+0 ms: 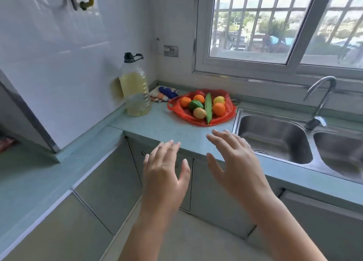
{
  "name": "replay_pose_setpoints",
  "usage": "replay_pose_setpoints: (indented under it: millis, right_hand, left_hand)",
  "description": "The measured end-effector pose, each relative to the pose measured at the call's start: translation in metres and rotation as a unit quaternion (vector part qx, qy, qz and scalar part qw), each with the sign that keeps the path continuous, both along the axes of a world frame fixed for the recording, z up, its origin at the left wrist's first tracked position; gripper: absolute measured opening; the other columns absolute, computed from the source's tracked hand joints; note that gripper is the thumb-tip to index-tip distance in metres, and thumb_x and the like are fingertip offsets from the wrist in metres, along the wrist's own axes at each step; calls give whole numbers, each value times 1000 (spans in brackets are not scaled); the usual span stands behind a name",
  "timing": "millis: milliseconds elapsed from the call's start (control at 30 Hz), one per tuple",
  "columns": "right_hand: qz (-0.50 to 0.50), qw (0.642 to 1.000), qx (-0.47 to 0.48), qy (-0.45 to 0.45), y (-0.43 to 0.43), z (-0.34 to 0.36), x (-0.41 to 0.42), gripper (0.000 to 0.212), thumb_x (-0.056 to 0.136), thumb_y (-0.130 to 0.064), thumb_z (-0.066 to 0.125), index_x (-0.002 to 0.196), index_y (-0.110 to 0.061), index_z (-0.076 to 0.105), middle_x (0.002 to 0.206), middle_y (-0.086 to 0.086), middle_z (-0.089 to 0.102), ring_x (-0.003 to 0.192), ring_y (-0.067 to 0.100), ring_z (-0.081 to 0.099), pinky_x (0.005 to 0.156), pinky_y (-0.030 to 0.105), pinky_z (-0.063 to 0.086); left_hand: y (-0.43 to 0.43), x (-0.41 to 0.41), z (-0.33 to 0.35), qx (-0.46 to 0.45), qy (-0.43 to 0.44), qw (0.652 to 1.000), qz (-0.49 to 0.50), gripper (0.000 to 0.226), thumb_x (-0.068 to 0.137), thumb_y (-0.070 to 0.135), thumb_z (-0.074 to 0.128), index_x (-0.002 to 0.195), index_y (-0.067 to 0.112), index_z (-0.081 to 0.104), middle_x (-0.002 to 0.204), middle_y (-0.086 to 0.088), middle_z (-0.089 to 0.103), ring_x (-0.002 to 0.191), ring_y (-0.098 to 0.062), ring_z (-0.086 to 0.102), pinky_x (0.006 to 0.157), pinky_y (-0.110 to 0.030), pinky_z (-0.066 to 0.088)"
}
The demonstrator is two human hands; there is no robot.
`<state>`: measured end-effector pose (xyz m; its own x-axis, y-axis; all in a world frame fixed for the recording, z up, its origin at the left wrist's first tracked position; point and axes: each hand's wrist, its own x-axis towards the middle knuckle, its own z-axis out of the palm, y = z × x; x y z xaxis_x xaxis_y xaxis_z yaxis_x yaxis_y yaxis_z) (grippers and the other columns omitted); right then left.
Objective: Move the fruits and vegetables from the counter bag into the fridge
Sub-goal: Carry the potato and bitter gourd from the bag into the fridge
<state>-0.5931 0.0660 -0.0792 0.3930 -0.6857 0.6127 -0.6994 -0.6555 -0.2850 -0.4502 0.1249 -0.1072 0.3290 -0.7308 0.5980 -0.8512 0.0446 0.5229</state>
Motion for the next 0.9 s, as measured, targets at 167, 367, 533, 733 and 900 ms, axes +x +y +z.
replay_pose_setpoints:
  millis: [167,367,533,733,900]
  right_hand:
    - [-3,999,33,10,-51,-15,32,48,82,-36,40,114,-9,62,118,10,64,114,34,55,89,58,45]
    - [-33,999,29,2,-123,-27,42,42,83,-31,47,114,-8,63,116,10,64,110,33,58,90,53,46]
    - [-57,998,34,-14,-208,-39,49,39,78,-23,56,113,-8,63,115,9,65,109,34,58,90,51,47]
    - [-49,994,94,-20,-317,-61,59,40,78,-24,56,115,-10,61,116,8,64,113,33,55,90,55,46]
    - [-57,991,121,-15,-385,-84,51,39,76,-26,59,111,-10,64,112,7,66,107,34,59,86,53,49]
  left_hand:
    - [-54,32,-18,40,-3,999,-14,47,82,35,40,115,10,61,119,-9,62,113,-29,55,91,-57,44]
    - [-133,50,-26,70,-8,997,-44,50,82,37,38,119,11,59,122,-8,60,116,-27,53,98,-50,41]
    - [-224,55,-45,102,-20,992,-66,50,82,36,38,121,10,57,124,-9,59,117,-26,53,98,-42,37]
    - [-355,55,-54,174,-3,980,-98,49,82,31,43,126,13,53,133,-6,50,125,-22,42,106,-39,28]
    - [-426,60,-76,192,-4,978,-79,43,83,26,57,124,11,55,131,-10,52,124,-26,43,104,-43,30]
